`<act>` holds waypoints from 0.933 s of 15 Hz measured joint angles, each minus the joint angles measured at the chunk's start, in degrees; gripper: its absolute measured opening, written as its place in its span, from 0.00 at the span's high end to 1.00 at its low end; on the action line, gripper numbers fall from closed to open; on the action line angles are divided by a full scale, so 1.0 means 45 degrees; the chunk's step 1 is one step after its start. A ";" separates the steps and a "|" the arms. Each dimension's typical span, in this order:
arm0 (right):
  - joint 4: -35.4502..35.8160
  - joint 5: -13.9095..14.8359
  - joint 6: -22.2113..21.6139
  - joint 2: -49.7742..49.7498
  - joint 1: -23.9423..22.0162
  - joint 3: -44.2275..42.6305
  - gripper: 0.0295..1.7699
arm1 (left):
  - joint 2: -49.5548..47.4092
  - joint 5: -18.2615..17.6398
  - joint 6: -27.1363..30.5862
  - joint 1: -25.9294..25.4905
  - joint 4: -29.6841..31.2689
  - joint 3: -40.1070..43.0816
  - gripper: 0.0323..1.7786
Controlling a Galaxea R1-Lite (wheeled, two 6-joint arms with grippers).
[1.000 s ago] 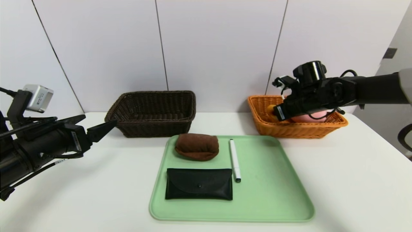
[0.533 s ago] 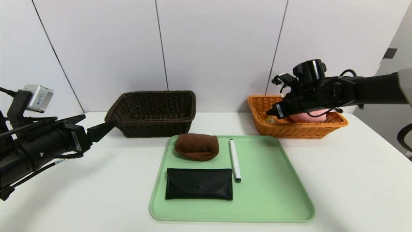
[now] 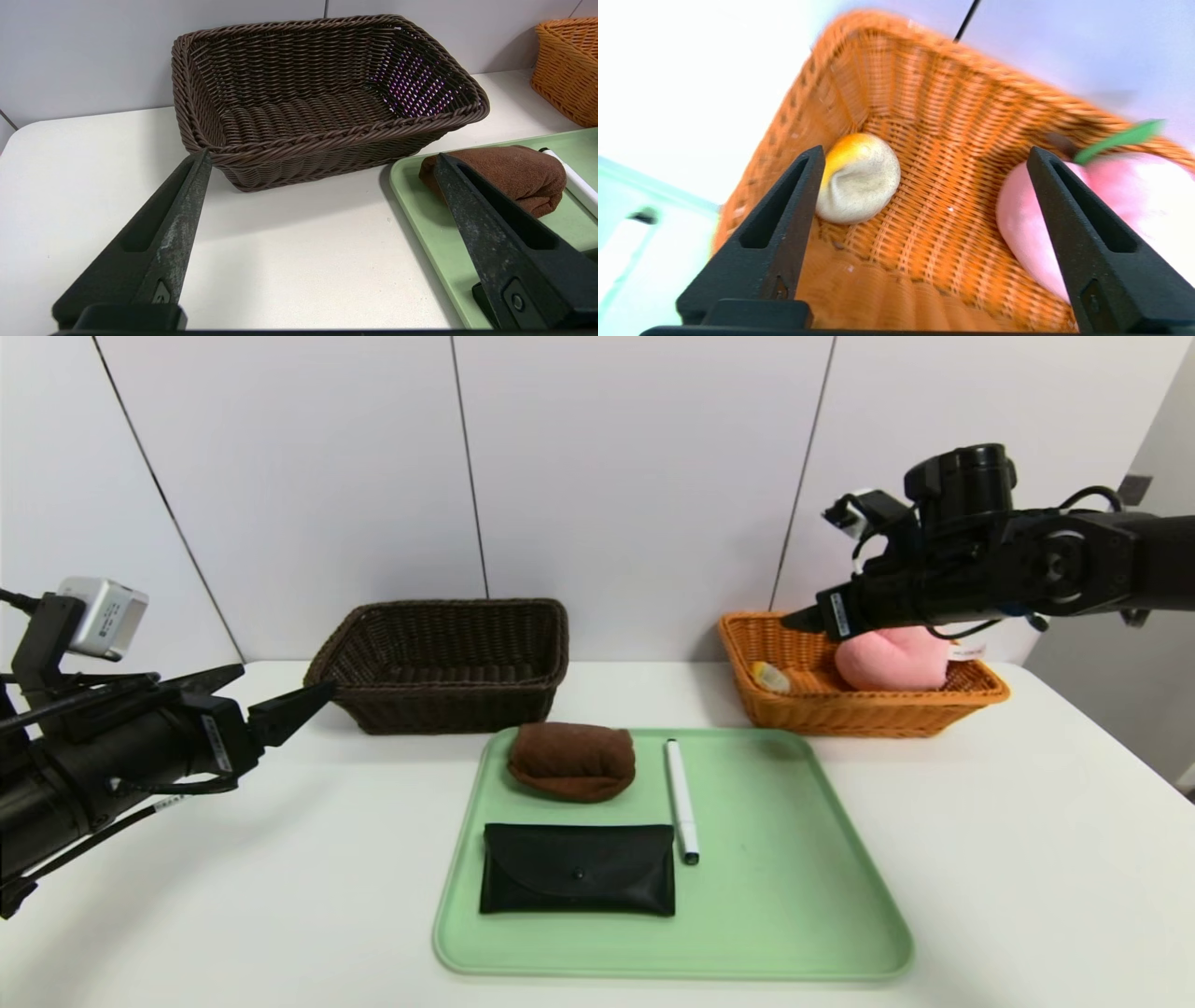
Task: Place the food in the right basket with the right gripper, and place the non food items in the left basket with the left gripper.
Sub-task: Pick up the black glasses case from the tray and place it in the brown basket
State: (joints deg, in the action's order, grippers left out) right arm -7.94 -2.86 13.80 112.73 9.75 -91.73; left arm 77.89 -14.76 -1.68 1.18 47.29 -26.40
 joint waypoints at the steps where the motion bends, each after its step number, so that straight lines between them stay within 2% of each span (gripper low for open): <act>1: 0.0222 -0.0060 -0.0108 -0.0501 0.0011 0.0626 0.13 | -0.0016 0.0000 0.0033 0.0011 0.0000 -0.0024 0.05; 4: 0.1365 -0.0146 -0.0249 -0.2327 0.0014 0.3210 0.10 | -0.0068 -0.0024 0.0141 0.0060 -0.0011 -0.0276 0.05; 7: 0.2240 -0.0558 -0.0341 -0.4622 -0.0116 0.5998 0.08 | 0.0081 0.0092 0.0168 0.0889 -0.0073 -0.1273 0.05; 10: 0.2595 -0.1634 -0.0379 -0.6748 -0.0528 0.8368 0.06 | 0.0539 0.1059 0.0753 0.2270 -0.0070 -0.2175 0.05; 13: 0.2682 -0.3178 -0.0298 -0.8428 -0.1428 1.0078 0.05 | 0.1010 0.1132 0.2040 0.3105 -0.0127 -0.2295 0.05; 14: 0.2663 -0.3508 -0.0233 -0.8826 -0.1574 1.0403 0.05 | 0.1178 0.1127 0.2346 0.3468 -0.0236 -0.2303 0.05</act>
State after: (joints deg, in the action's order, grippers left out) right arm 4.05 -18.65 12.75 73.01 2.67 -44.92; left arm 83.19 -9.69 8.87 16.79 46.23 -36.77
